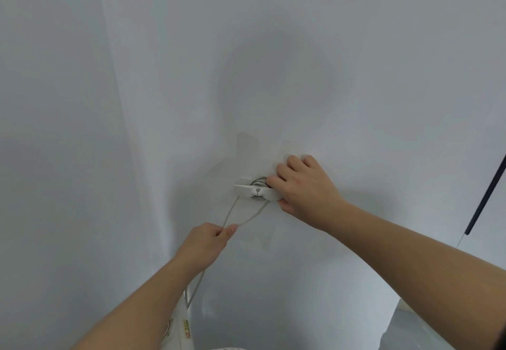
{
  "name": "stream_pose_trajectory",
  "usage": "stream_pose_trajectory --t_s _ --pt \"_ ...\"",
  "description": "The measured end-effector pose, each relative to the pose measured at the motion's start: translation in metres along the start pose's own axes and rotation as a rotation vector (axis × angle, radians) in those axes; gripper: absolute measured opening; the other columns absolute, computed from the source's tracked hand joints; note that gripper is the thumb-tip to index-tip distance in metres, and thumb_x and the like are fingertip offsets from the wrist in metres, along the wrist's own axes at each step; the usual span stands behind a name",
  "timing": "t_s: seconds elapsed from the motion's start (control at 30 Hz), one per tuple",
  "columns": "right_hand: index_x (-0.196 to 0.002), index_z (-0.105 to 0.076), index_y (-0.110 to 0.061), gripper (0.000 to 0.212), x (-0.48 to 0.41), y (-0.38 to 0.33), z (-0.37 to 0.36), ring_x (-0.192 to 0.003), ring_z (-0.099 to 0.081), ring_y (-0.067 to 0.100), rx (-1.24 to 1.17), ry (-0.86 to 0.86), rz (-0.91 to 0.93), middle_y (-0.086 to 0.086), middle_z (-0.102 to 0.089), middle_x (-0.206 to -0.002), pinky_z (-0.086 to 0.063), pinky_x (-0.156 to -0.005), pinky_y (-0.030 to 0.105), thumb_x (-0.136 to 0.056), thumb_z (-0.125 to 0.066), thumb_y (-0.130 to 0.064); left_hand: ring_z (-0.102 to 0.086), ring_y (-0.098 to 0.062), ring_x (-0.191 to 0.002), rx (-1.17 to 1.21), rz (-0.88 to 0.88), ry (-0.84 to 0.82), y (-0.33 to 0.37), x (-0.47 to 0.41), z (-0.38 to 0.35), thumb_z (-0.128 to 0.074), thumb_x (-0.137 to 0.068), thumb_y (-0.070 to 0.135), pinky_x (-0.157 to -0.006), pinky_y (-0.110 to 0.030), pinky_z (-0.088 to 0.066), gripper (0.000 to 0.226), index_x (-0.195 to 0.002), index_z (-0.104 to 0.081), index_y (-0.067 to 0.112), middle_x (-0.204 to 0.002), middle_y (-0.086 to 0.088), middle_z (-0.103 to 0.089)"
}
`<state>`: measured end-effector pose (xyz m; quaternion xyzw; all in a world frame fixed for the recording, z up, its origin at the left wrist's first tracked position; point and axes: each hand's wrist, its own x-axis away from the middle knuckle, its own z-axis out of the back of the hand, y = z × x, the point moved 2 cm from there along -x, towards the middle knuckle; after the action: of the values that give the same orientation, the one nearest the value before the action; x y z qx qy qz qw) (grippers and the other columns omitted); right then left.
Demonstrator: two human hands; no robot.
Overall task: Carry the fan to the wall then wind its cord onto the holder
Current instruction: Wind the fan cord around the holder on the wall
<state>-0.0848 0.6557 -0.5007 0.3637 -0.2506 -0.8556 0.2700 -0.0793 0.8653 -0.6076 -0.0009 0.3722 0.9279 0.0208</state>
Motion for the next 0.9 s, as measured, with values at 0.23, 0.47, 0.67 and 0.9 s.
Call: stream_pose_trajectory --t_s 0.23,0.47,0.67,0.9 --pt "-0.101 -0.061 -0.021 0.034 -0.001 -0.002 0.003 -0.081 -0.049 0.027 -0.018 -0.036 -0.02 0.001 -0.057 -0.086 -0.038 -0.069 0.037 -0.068 -0.067 -0.022 -0.036 -0.018 -0.049 -0.055 0.084 0.165 0.002 -0.006 0.004 -0.044 -0.092 0.056 -0.053 -0.027 -0.027 0.058 -0.052 -0.03 0.017 -0.048 0.003 -0.035" --pt "-0.1 -0.063 -0.019 0.045 -0.007 -0.006 0.007 -0.081 -0.054 0.023 -0.063 -0.146 0.002 0.0 -0.058 -0.092 -0.041 -0.07 0.035 -0.061 -0.075 -0.038 -0.043 -0.02 -0.052 -0.085 0.179 0.043 -0.004 -0.012 -0.003 -0.049 -0.09 0.057 -0.057 -0.027 -0.034 0.055 -0.053 -0.037 0.017 -0.053 0.0 -0.042" --pt "-0.118 -0.055 -0.018 0.036 -0.012 -0.008 0.013 -0.098 -0.053 0.024 -0.198 -0.161 0.006 0.001 -0.055 -0.11 -0.04 -0.076 0.033 -0.084 -0.062 -0.026 -0.046 -0.02 -0.052 -0.14 0.207 0.052 0.001 -0.012 -0.005 -0.045 -0.092 0.057 -0.056 -0.025 -0.035 0.057 -0.052 -0.039 0.016 -0.052 0.001 -0.044" --pt "-0.106 -0.056 -0.018 0.026 -0.023 -0.009 0.021 -0.099 -0.052 0.02 -0.36 -0.211 -0.087 -0.001 -0.053 -0.106 -0.039 -0.071 0.03 -0.09 -0.055 -0.038 -0.053 -0.021 -0.06 -0.188 0.167 0.426 0.007 -0.002 0.021 -0.038 -0.097 0.051 -0.052 -0.028 -0.035 0.048 -0.067 -0.049 0.015 -0.067 -0.002 -0.057"
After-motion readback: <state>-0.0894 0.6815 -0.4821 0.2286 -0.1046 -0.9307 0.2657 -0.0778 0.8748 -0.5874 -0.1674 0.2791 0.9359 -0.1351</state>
